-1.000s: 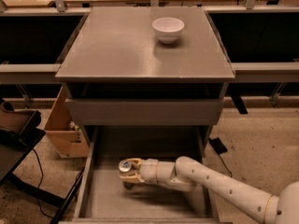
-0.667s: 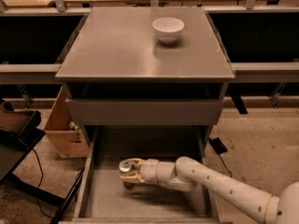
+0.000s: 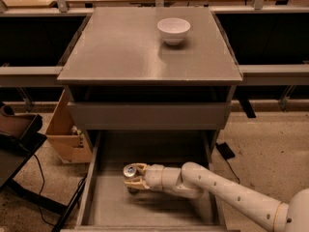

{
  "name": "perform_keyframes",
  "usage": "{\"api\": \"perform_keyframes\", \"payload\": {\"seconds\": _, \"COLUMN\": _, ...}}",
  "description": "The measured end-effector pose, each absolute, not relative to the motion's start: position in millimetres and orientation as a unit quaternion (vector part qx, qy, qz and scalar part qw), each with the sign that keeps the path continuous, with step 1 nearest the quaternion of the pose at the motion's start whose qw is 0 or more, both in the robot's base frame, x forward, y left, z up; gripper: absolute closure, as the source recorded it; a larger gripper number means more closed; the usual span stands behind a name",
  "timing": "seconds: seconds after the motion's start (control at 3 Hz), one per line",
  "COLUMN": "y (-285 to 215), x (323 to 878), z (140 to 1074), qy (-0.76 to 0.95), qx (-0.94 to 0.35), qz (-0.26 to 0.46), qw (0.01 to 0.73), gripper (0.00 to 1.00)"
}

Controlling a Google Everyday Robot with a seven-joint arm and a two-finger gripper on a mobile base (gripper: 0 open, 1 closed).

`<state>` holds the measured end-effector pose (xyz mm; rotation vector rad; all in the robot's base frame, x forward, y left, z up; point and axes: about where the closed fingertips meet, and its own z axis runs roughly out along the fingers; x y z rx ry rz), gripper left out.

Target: Place redbull can into middle drawer

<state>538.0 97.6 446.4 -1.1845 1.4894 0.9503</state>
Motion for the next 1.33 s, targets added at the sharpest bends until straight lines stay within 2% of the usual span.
{"api": "perform_keyframes", "payload": {"seconds": 0.33, "y": 98, "x": 538, "z": 446, "qy": 0.612, "qx": -0.487, "qz": 0.391, "qw": 0.486, "gripper": 0.11}}
{"api": "perform_keyframes", "payload": {"seconds": 0.67, "y": 98, "x": 538, "z": 446, "qy": 0.612, "qx": -0.487, "qz": 0.391, "qw": 0.486, "gripper": 0.0}}
{"api": "perform_keyframes", "payload": {"seconds": 1.33, "y": 99, "x": 532, "z": 481, "qy": 0.606, "qx": -0.504, "qz": 0.388, "qw": 0.477, "gripper": 0.0}}
